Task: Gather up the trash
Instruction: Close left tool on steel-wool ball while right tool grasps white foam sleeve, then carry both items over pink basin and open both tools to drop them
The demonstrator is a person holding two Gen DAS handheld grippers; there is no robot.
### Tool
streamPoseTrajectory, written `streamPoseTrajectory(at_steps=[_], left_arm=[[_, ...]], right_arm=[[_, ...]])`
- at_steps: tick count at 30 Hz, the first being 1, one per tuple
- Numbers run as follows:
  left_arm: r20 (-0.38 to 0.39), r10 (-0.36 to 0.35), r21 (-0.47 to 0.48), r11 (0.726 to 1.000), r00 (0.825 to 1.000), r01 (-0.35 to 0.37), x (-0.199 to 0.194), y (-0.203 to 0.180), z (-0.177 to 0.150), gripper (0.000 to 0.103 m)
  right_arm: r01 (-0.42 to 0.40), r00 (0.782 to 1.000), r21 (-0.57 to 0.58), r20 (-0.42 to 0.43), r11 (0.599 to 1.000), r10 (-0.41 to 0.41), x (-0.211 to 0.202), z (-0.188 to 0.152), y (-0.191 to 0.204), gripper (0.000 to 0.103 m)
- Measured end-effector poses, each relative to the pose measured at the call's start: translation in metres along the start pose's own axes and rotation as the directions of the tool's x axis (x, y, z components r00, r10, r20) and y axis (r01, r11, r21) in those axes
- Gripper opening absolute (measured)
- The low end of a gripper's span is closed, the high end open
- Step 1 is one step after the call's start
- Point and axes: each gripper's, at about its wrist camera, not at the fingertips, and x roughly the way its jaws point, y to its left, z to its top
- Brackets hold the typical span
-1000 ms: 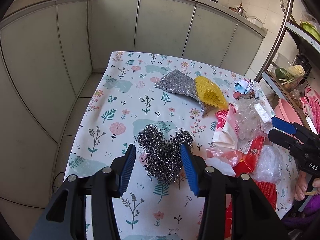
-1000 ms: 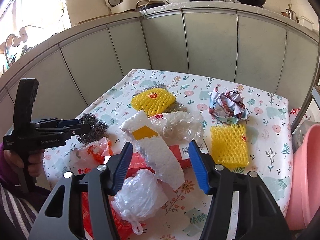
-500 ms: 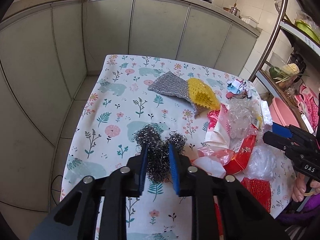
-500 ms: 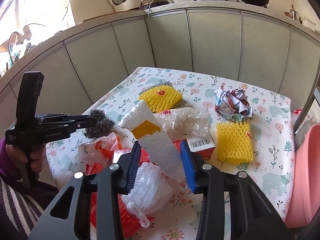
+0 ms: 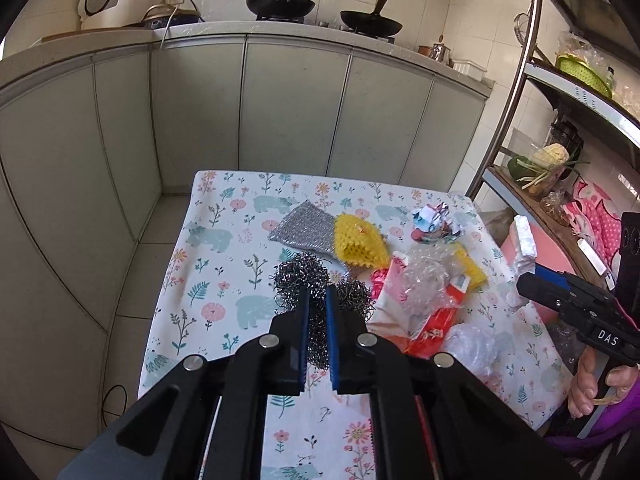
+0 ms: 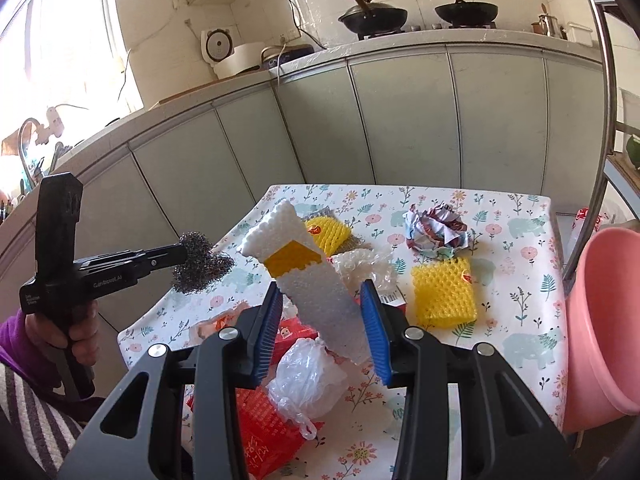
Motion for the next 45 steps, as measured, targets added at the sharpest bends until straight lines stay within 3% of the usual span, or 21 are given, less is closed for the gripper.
streamPoseTrajectory(at_steps=[9, 17, 22, 26, 34, 43, 45], left_arm=[[0.014, -0.162, 0.113, 0.981, 0.987, 0.16, 0.007, -0.069, 0.033, 0.007], [-0.04, -0.327, 0.199, 0.923, 0.944, 0.328, 0.037, -0.156, 0.061, 0.007], [-0.079, -0.408, 0.23, 0.88, 0.909, 0.415, 0.057, -0.211, 0.073, 0.007], [-0.112, -0.441, 0.264, 0.851, 0.89, 0.455, 0.08, -0.254, 0.074, 0.007], [-0.219, -0.466, 0.246, 0.824, 0.857, 0.51, 0.131, -0.315, 0.061, 0.007], [-0.285, -0.444, 0.244, 0.824, 0.85, 0.512, 0.163, -0.344, 0.048, 0.01], [-0.297, -0.412, 0.255, 0.835, 0.861, 0.488, 0.164, -0.347, 0.046, 0.012]], right_arm=[[0.133, 0.985, 0.109, 0.099, 0.985, -0.144, -0.042, 0.002, -0.049, 0.041], [0.305, 0.927, 0.28, 0.131, 0.91, -0.351, -0.085, -0.009, -0.126, 0.041], [0.36, 0.897, 0.363, 0.118, 0.859, -0.426, -0.097, -0.02, -0.164, 0.041], [0.383, 0.885, 0.397, 0.1, 0.834, -0.455, -0.1, -0.029, -0.183, 0.041], [0.407, 0.873, 0.464, 0.057, 0.787, -0.485, -0.094, -0.046, -0.213, 0.041], [0.431, 0.872, 0.481, -0.006, 0.764, -0.489, -0.087, -0.047, -0.227, 0.044], [0.44, 0.871, 0.478, -0.019, 0.76, -0.492, -0.087, -0.048, -0.229, 0.044]])
